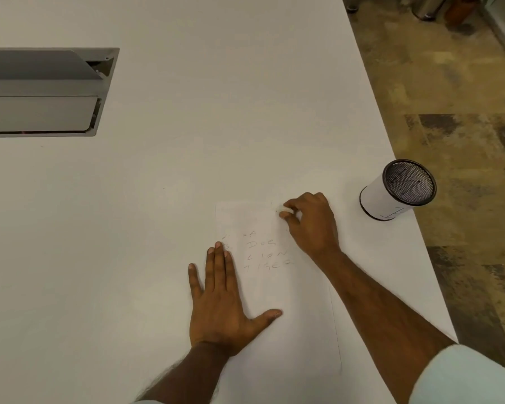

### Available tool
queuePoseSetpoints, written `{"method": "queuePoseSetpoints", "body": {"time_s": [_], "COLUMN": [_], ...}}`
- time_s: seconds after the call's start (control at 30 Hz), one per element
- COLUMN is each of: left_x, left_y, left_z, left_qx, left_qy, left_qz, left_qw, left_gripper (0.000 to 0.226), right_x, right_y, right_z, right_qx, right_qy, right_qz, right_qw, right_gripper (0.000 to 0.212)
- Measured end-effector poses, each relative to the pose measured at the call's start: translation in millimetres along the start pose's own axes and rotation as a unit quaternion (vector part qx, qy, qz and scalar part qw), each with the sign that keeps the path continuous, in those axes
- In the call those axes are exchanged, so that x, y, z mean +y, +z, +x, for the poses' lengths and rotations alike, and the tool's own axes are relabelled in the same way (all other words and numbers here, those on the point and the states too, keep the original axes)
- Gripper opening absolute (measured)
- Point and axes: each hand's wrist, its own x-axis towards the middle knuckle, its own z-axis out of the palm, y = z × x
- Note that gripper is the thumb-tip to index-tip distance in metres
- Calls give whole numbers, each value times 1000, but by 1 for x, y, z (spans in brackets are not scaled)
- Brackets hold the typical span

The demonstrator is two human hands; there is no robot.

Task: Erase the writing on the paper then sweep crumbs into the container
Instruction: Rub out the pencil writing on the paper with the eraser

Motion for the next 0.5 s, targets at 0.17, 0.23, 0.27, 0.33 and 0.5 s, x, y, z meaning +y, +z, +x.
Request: {"method": "queuePoseSetpoints", "body": {"time_s": [0.17,0.23,0.27,0.33,0.5], "left_x": [0,0,0,0,0], "left_y": [1,0,0,0,0], "left_z": [0,-1,0,0,-1], "left_qx": [6,8,9,11,8], "left_qy": [2,2,2,2,3], "left_qz": [2,3,3,3,-3], "left_qw": [1000,1000,1000,1000,1000], "left_gripper": [133,133,133,132,132], "right_x": [3,4,3,0,-4], "right_y": [-5,-11,-15,-15,6], "right_z": [31,31,26,9,-13], "right_qx": [-4,12,26,35,-8], "right_qy": [59,92,107,107,1], "right_qz": [26,97,126,144,56], "right_qw": [998,991,986,983,998], "right_gripper": [9,8,8,8,6]}}
